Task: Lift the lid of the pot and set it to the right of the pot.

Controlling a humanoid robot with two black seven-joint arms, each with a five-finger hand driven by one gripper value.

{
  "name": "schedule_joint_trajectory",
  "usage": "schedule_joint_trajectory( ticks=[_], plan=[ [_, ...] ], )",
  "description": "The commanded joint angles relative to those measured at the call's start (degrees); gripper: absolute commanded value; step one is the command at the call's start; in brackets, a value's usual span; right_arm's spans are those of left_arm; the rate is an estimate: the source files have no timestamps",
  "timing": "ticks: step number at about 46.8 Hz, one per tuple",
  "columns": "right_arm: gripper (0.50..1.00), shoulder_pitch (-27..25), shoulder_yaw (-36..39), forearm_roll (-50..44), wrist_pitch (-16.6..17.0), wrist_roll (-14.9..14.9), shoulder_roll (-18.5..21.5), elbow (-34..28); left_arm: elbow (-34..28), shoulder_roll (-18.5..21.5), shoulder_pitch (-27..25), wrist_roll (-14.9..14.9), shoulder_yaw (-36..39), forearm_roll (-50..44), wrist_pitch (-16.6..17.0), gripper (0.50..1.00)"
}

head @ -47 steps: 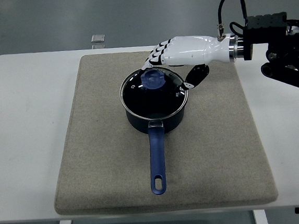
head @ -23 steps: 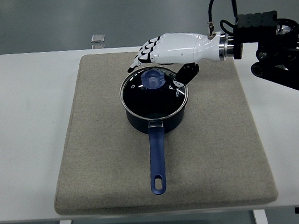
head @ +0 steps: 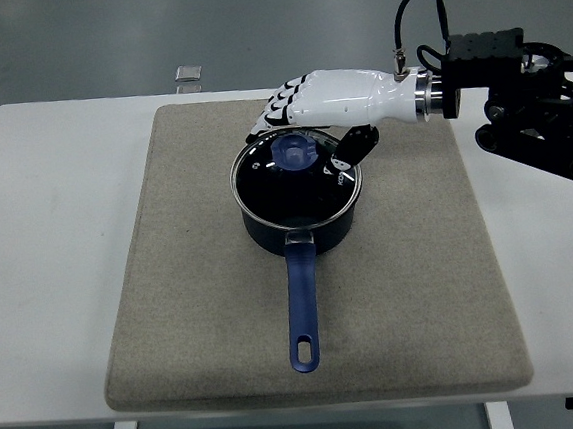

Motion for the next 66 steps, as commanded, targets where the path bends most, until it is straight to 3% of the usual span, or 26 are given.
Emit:
schedule_joint_trajectory(
  ticks=[1,47,54,61,66],
  plan=[
    [0.887,-0.1,-0.1,0.0,0.1,0.0,0.0,0.0,0.0,0.0,0.0,0.0,0.0,0.0,0.0,1.0],
    [0.887,-2.3,-0.5,-0.1,0.6,0.0,0.0,-1.3,0.0,0.0,0.0,0.0,0.0,0.0,0.0,1.0],
    [0.862,-2.2,-0.6,-0.1,0.7,0.1,0.0,-1.3,0.0,0.0,0.0,0.0,0.0,-0.1,0.0,1.0],
    [0.76,-2.0,-0.7,-0.1,1.1,0.3,-0.1,-1.3,0.0,0.0,0.0,0.0,0.0,0.0,0.0,1.0],
    [0.591,-1.9,-0.6,-0.1,2.5,0.3,-0.1,-1.3,0.0,0.0,0.0,0.0,0.0,0.0,0.0,1.0]
  ],
)
